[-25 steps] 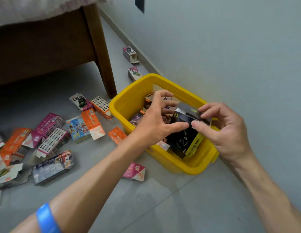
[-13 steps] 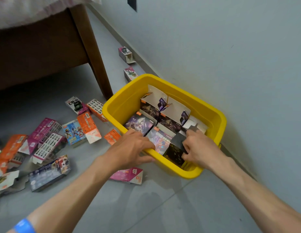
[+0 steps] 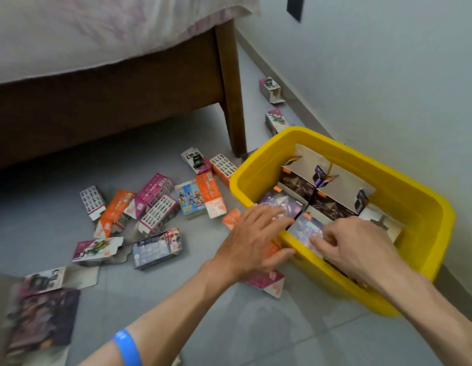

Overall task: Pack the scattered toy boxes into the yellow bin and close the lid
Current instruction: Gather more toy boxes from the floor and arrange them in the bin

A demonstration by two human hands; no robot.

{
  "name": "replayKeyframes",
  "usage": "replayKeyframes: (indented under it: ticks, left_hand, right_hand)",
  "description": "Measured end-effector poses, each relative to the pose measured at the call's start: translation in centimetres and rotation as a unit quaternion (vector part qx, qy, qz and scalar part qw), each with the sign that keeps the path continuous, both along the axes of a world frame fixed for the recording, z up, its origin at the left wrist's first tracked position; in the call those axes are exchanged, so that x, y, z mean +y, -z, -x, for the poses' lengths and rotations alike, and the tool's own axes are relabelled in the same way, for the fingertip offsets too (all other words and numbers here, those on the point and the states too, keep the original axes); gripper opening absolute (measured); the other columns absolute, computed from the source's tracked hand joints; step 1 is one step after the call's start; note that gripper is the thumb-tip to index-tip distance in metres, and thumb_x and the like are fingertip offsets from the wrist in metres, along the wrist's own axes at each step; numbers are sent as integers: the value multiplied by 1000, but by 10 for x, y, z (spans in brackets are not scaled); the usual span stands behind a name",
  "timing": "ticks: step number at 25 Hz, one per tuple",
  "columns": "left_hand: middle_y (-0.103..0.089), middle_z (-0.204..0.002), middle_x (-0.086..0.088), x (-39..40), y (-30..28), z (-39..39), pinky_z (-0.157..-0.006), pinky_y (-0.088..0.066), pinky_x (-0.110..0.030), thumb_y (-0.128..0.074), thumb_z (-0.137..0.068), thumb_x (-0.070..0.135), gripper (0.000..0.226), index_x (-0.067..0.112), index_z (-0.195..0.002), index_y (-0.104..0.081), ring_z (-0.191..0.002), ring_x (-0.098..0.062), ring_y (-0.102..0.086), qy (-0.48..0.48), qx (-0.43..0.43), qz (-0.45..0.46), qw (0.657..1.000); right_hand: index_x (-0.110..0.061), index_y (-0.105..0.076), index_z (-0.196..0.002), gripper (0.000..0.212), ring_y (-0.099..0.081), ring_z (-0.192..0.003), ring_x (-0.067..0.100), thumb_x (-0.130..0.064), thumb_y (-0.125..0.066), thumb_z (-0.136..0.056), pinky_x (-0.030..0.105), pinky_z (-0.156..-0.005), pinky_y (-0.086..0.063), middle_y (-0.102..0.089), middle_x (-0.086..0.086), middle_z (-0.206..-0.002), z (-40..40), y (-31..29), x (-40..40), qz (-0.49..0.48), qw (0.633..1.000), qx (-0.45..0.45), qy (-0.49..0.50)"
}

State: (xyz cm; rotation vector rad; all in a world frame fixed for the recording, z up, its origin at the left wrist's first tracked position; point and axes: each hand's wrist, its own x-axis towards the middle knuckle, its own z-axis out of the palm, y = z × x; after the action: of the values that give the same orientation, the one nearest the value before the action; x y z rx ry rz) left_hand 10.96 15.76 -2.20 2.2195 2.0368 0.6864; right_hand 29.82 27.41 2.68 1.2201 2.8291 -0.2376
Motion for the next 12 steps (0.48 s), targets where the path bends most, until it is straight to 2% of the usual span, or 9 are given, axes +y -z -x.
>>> replayKeyframes:
  ticks: [1, 3, 5, 6, 9, 12]
  left_hand:
    - [-52, -141, -6, -9, 2, 15, -109, -30, -38, -61, -92, 47, 52, 19, -134, -56, -129, -23, -44, -60, -21, -11, 998]
    - [-46, -148, -6, -28, 7, 48, -114, -28, -42, -61, -93, 39, 52, 18, -141, -51, -135, -23, -39, -183, -45, 13, 982]
    - [-39, -153, -4, -50, 18, 81, -116, -24, -42, -58, -94, 36, 59, 19, -148, -40, -141, -23, -32, -285, -49, 95, 952]
    - [-35, -156, -3, -64, 25, 97, -117, -22, -40, -56, -94, 37, 63, 20, -151, -34, -143, -23, -29, -322, -43, 134, 936]
    - [-32, -157, 0, -110, 43, 139, -116, -22, -40, -55, -91, 38, 70, 22, -153, -26, -144, -22, -28, -378, -30, 219, 899]
    - [-28, -158, -5, -151, 52, 161, -117, -21, -47, -56, -89, 36, 74, 23, -154, -23, -145, -28, -24, -427, -72, 269, 860]
  right_hand:
    - [-23, -40, -53, 49, -47, -53, 15, -55, -52, -88, 28, -43, -23, -44, -8, -53, 19, -6, -11, 10, 998, 59, -31]
    - [-24, -46, -62, 39, -52, -63, 17, -50, -52, -91, 30, -48, -34, -54, -7, -65, 59, -12, -34, 30, 987, 122, -97]
    - [-21, -56, -72, 30, -57, -76, 20, -43, -54, -93, 36, -59, -44, -62, -3, -77, 93, -12, -54, 38, 975, 148, -159]
    - [-20, -60, -73, 27, -58, -79, 22, -40, -57, -92, 36, -63, -45, -63, -1, -79, 109, -7, -65, 38, 968, 159, -191]
    - [-21, -66, -82, 24, -57, -92, 24, -40, -55, -92, 36, -77, -41, -66, 2, -92, 157, 13, -87, 40, 957, 117, -262]
    - [-25, -67, -95, 22, -58, -101, 21, -42, -52, -94, 35, -83, -41, -66, -2, -104, 192, 30, -92, 63, 960, 73, -263]
